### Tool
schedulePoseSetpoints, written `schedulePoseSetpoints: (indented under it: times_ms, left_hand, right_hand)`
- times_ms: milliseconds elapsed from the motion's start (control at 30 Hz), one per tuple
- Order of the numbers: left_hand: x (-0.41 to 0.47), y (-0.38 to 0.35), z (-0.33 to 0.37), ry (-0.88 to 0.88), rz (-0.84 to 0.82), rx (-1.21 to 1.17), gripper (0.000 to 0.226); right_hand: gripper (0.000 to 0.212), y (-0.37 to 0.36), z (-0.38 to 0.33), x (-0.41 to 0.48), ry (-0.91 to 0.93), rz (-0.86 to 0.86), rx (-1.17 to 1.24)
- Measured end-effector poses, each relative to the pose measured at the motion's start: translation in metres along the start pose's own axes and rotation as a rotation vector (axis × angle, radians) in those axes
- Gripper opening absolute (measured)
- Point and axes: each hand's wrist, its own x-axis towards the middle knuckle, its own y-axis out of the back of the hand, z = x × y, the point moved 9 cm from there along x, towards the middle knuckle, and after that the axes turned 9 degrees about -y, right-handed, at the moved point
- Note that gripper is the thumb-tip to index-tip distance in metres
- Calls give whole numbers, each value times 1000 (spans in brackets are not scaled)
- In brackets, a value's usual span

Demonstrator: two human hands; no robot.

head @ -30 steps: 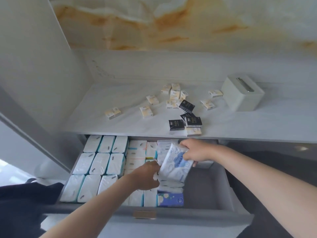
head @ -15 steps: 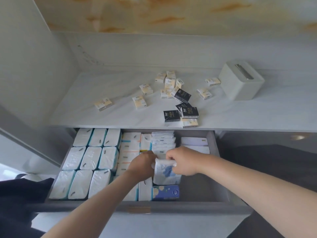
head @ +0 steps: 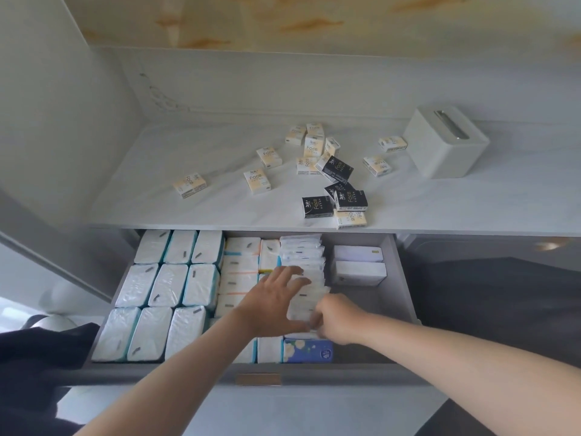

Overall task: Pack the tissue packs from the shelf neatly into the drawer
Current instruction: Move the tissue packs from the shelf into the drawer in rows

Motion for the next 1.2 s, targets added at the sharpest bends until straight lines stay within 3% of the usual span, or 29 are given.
schedulePoseSetpoints:
  times_ms: [100,233,333,433,533,600,700,767,900,1067,1133,1200]
  left_hand:
    - [-7,-29,2,-33,-204,152,87]
    - [-11,-37,2,-23,-234,146,78]
    - [-9,-32,4,9,-191,69,78]
    - [-11,-34,10,31,-138,90,76]
    - [-15,-45,16,-27,-85,197,70]
    - [-14,-49,16,-28,-73,217,69]
    - [-8,-48,14,-39,-161,204,72]
    - [-7,-39,10,-14,-222,107,72]
    - [10,14,2,26,-42,-69,51]
    - [42,96,-11,85,324,-30,21]
    - [55,118,-14,111,406,-2,20]
    - [70,132,-17,142,432,49,25]
  right_hand:
    - [19,14,2,0,-43,92,190]
    - [26,39,45,4,-384,252,525]
    - [38,3,44,5,-454,-24,879]
    - [43,-16,8,-5,-244,-245,1057]
    - [39,-19,14,7,-257,-177,984]
    - [54,-20,26,16,-286,-83,798]
    - [79,-20,16,11,-209,-150,546]
    - [76,-8,20,12,-186,-123,335]
    - [39,68,16,4,-36,250,-58]
    - [16,172,5,-27,149,798,-28]
    - [20,194,10,-29,177,911,-8]
    - [38,207,21,-21,119,926,-31]
